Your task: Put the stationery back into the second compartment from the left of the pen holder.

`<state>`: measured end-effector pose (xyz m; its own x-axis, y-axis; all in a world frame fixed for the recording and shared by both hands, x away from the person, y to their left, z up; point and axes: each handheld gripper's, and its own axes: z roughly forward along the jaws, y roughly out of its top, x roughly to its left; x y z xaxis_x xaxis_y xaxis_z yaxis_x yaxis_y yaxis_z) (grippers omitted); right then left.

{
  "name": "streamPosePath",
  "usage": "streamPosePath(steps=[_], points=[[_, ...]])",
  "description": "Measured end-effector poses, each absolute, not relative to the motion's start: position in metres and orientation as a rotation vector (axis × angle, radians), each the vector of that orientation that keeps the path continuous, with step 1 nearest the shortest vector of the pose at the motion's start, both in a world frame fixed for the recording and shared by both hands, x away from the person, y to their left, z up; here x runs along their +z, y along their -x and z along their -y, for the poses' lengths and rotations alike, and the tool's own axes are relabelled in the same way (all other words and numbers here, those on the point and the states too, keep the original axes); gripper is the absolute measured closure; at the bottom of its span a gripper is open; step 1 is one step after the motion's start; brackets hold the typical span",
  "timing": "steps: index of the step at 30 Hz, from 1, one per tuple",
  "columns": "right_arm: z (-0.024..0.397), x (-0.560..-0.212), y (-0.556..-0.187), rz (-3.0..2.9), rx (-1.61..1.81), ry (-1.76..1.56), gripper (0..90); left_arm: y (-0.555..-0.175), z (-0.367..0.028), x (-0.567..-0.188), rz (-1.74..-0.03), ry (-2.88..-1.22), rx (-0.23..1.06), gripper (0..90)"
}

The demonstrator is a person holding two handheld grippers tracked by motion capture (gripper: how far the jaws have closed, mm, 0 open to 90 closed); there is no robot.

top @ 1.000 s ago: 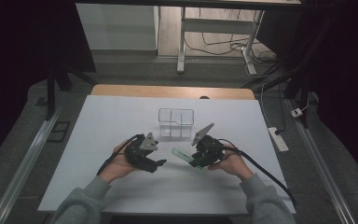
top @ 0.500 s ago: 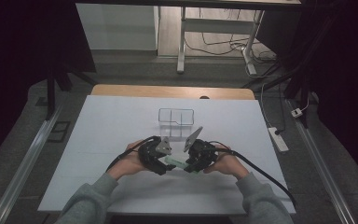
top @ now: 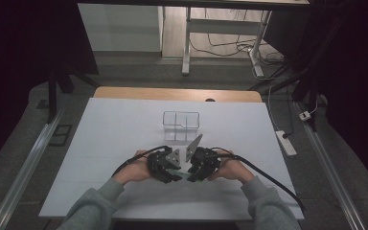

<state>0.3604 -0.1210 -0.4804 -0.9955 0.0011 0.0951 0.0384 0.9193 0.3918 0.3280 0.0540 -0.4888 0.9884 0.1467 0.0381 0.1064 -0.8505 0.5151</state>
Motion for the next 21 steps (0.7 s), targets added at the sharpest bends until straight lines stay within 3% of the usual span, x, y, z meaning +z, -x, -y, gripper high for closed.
streamPosePath(steps=[4,11,17,21], points=[[0.121,-0.481,-0.359,2.969,-0.611,0.006,65.6,-0.328,-0.051,-0.493,-0.089,-2.661,0.083,65.1],[0.125,-0.476,-0.364,2.972,-0.666,0.085,63.6,-0.329,-0.055,-0.495,-0.194,-2.59,0.09,65.6],[0.142,-0.466,-0.372,2.893,-0.926,0.337,47.0,-0.334,-0.07,-0.489,-0.282,-2.524,0.162,65.6],[0.154,-0.461,-0.375,2.86,-1.092,0.486,43.3,-0.337,-0.077,-0.49,-0.354,-2.494,0.186,65.7]])
